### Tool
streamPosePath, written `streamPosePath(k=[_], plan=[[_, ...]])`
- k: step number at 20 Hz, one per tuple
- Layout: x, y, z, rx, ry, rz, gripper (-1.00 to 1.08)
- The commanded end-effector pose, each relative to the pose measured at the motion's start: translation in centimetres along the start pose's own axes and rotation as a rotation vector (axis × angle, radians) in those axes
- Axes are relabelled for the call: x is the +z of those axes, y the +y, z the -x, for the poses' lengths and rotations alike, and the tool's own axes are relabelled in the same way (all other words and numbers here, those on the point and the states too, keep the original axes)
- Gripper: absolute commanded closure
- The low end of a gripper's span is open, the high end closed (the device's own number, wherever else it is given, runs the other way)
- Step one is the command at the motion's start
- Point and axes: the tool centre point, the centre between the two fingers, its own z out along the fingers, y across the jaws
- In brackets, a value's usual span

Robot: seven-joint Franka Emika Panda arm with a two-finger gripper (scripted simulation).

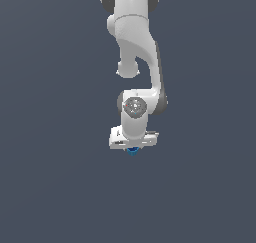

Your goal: Pick up the object and move it to a goal position.

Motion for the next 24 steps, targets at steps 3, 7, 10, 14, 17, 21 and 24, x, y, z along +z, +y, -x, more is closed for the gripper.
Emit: streamPosePath(k=[3, 7, 10, 14, 17, 21, 24], plan=[[0.0, 0.0, 0.0, 0.0, 0.0, 0.0, 1.08], [0.0, 0.0, 0.0, 0.0, 0.0, 0.0, 1.08], [-0.2, -0.7, 0.1, 0.0, 0.0, 0.0, 1.08], [-0.9, -2.7, 0.4, 0.0, 0.0, 0.0, 1.08], [-1.7, -5.1, 0.8, 0.0, 0.0, 0.0, 1.08], [-3.2, -9.4, 1.4, 0.0, 0.0, 0.0, 1.08], [-4.5, -13.0, 1.9, 0.0, 0.0, 0.001, 1.08]])
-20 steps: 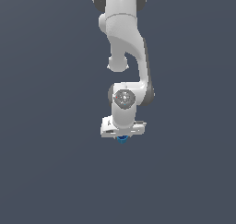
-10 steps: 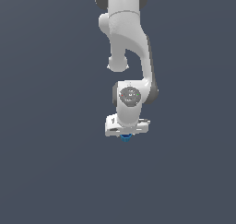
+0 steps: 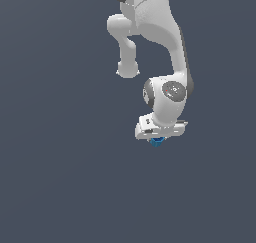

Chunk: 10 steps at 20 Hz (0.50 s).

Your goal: Pick up the object and move it to a goal position.

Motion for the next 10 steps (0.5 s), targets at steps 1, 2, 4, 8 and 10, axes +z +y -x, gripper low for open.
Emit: streamPosePath(k=[1, 2, 4, 8, 10], plan=[[-1.1, -3.0, 0.4, -0.001, 0.002, 0.0, 1.08], [-1.5, -4.0, 0.5, -0.001, 0.002, 0.0, 1.08], [-2.1, -6.0, 0.7, -0.001, 0.002, 0.0, 1.08], [-3.2, -9.0, 1.0, -0.001, 0.002, 0.0, 1.08], [-3.5, -10.0, 1.1, -0.001, 0.002, 0.0, 1.08]])
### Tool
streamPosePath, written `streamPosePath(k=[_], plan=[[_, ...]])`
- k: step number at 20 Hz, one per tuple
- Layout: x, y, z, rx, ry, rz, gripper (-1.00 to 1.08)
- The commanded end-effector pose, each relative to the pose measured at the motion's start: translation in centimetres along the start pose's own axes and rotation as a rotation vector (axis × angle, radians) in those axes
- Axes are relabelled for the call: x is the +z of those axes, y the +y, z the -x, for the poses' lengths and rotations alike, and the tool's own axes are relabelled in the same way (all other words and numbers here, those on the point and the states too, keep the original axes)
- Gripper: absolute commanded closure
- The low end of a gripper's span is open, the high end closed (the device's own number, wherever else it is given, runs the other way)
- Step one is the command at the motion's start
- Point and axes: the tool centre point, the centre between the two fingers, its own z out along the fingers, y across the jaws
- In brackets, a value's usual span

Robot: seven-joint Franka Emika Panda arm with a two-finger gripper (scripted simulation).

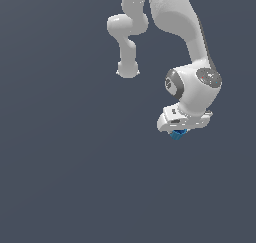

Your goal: Pick up the object and move it to a goal position.

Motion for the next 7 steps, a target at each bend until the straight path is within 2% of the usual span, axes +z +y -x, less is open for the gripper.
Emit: streamPosePath(k=[1, 7], plan=[[-0.47, -1.14, 0.06, 0.002, 0.001, 0.0, 1.08], [-0.67, -1.76, -0.06, 0.002, 0.001, 0.0, 1.08]])
